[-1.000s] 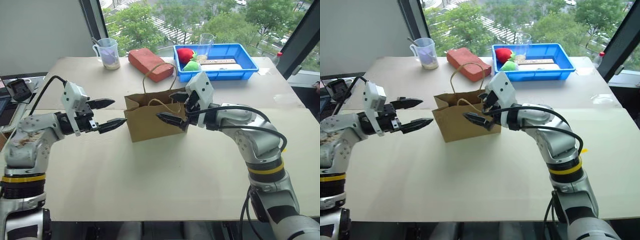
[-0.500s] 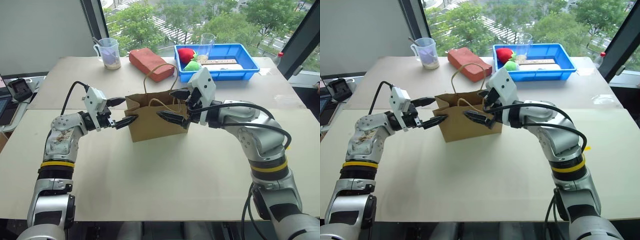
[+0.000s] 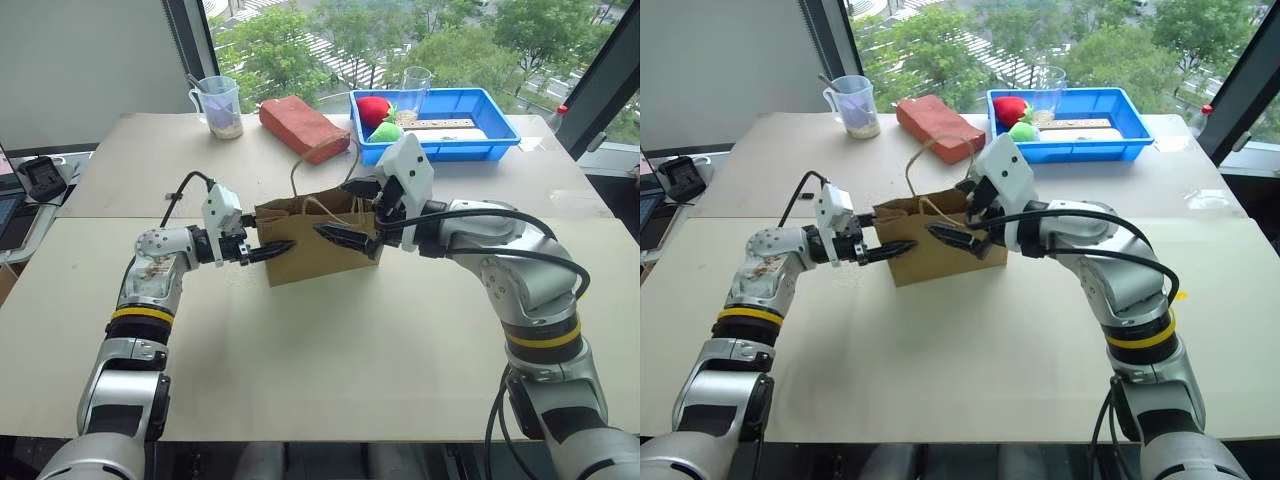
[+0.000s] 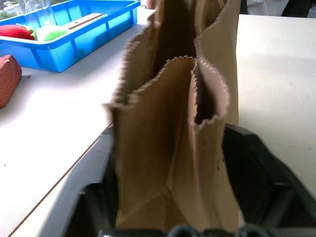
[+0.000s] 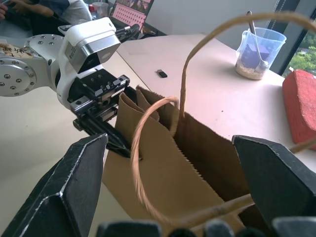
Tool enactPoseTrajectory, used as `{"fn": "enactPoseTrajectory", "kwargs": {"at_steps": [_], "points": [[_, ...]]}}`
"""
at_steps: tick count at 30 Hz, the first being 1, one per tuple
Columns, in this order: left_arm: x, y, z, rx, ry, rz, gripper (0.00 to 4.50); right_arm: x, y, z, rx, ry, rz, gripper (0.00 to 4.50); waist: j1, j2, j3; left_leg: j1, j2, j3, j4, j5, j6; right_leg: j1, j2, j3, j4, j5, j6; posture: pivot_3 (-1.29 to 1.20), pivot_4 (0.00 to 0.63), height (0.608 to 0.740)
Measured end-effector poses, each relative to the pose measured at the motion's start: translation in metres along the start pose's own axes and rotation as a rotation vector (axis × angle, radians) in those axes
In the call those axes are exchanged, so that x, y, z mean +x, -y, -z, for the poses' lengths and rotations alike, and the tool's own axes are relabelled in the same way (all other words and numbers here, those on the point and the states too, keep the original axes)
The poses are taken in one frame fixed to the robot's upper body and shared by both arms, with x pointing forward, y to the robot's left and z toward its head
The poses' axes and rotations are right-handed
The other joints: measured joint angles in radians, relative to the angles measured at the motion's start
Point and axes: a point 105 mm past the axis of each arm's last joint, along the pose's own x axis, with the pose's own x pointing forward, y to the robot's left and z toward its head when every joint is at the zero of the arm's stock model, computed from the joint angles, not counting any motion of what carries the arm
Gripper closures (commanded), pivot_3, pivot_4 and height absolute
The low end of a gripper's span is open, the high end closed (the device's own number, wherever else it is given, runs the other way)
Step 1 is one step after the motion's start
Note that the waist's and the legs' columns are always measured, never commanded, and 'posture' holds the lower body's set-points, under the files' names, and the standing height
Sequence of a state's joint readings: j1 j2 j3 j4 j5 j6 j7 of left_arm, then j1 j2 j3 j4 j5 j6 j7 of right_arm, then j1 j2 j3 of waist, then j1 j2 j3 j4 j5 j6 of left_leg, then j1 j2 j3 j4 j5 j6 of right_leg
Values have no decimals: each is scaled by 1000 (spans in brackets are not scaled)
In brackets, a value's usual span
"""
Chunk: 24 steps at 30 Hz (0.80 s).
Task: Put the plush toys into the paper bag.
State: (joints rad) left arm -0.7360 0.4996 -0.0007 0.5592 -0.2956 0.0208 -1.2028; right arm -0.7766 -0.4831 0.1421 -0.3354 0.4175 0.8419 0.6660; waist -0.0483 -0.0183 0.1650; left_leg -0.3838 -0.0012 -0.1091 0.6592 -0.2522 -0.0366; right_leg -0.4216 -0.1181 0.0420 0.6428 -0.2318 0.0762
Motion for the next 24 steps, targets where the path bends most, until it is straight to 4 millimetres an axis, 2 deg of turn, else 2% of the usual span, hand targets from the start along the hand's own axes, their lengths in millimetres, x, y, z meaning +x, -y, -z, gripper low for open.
{"fn": "enactPoseTrajectory", "kwargs": {"at_steps": [3,8,12,15,19,24], "points": [[1,1,0,-2,2,3,4445,1,0,-1,-2,4,1,0,0,0,0,0,0,0,0,0,0,0,0,0,0,0,0,0,150,740],[2,1,1,-10,4,2,4481,1,1,-10,-23,28,6,0,0,0,0,0,0,0,0,0,0,0,0,0,0,0,0,0,150,740],[2,-2,-1,-36,0,-3,4481,-14,-9,-43,-56,145,-80,0,2,0,0,0,0,0,0,0,1,0,0,0,0,0,0,0,150,740],[-4,-7,-6,-38,-9,-6,4481,-36,-8,-60,-66,160,-117,0,4,0,0,0,0,0,0,-1,2,0,0,0,-1,0,0,0,150,740],[-19,-8,-15,-46,-23,37,4481,-70,8,-66,-31,107,-96,0,3,0,0,0,0,0,0,-2,3,1,0,0,-1,0,0,0,150,740],[-19,32,-37,-19,-6,299,4481,-114,35,-61,22,-69,-75,0,6,1,0,-2,0,1,0,-3,5,1,0,0,-3,0,0,0,150,740]]}}
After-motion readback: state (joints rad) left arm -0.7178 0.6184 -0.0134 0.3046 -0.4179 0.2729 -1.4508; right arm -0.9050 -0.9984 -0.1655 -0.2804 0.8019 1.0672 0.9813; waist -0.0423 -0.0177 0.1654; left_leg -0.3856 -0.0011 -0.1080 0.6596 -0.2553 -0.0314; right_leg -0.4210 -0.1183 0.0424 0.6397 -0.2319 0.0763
